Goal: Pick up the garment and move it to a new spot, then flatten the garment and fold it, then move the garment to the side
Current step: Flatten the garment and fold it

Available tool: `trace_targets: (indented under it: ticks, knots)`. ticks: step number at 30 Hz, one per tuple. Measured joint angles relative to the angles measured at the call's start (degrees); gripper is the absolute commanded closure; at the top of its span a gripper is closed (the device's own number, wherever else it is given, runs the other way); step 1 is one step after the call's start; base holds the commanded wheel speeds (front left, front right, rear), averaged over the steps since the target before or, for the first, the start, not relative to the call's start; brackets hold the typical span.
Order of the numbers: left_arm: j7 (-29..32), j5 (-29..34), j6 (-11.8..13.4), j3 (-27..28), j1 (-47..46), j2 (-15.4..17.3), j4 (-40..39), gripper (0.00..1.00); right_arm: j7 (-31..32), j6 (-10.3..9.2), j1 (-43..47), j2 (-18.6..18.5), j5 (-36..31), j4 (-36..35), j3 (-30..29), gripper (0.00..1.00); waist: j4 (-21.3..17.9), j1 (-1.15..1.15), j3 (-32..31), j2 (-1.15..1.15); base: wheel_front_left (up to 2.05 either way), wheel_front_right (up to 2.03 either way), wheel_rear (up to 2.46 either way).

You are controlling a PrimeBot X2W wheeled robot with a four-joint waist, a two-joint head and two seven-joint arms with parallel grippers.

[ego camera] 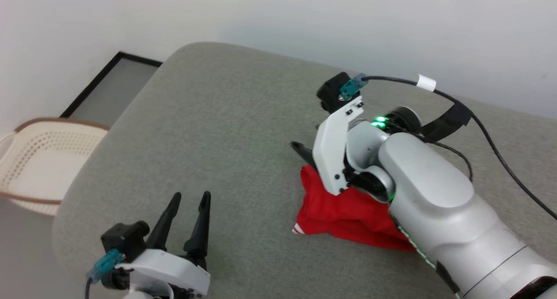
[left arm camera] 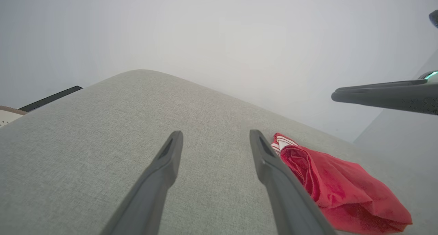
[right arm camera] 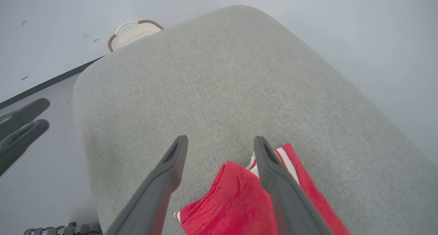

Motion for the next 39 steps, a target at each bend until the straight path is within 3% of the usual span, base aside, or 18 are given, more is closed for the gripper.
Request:
trace_targets:
  ticks: [10,19,24,30,39]
  knots:
    - [0.37,-0.04,1.70,0.94,3.77,1.82,-3.58,0.00,-21.21,0.00,3.23,-1.37,-3.99,-4.58,4.33,0.00,-4.95,0.00,-1.82,0.00,0.00,0.00,0.00]
    - [-0.46,0.49,2.97,2.72,7.10,3.09,-6.87,0.00,-41.56,0.00,13.85,-5.27,-14.03,-4.90,-3.14,0.00,-10.66,0.00,-2.50,0.00,0.00,0.00,0.00]
    - [-0.92,1.02,3.10,3.64,8.86,2.46,-8.21,0.00,-43.76,0.00,22.02,-5.73,-20.37,-8.71,-11.57,0.00,-13.64,0.00,-2.84,0.00,0.00,0.00,0.00]
    - [-1.15,3.53,2.77,5.01,10.82,1.02,-9.29,0.00,-43.80,0.00,33.26,-5.04,-27.21,-20.72,-21.43,0.00,-16.44,0.00,-3.14,0.00,0.00,0.00,0.00]
    - [-1.23,9.94,0.97,9.83,12.02,-2.44,-11.44,0.00,-43.92,0.00,49.33,-2.00,-32.90,-33.57,-33.03,0.00,-17.42,0.00,-3.63,0.00,0.00,0.00,0.00]
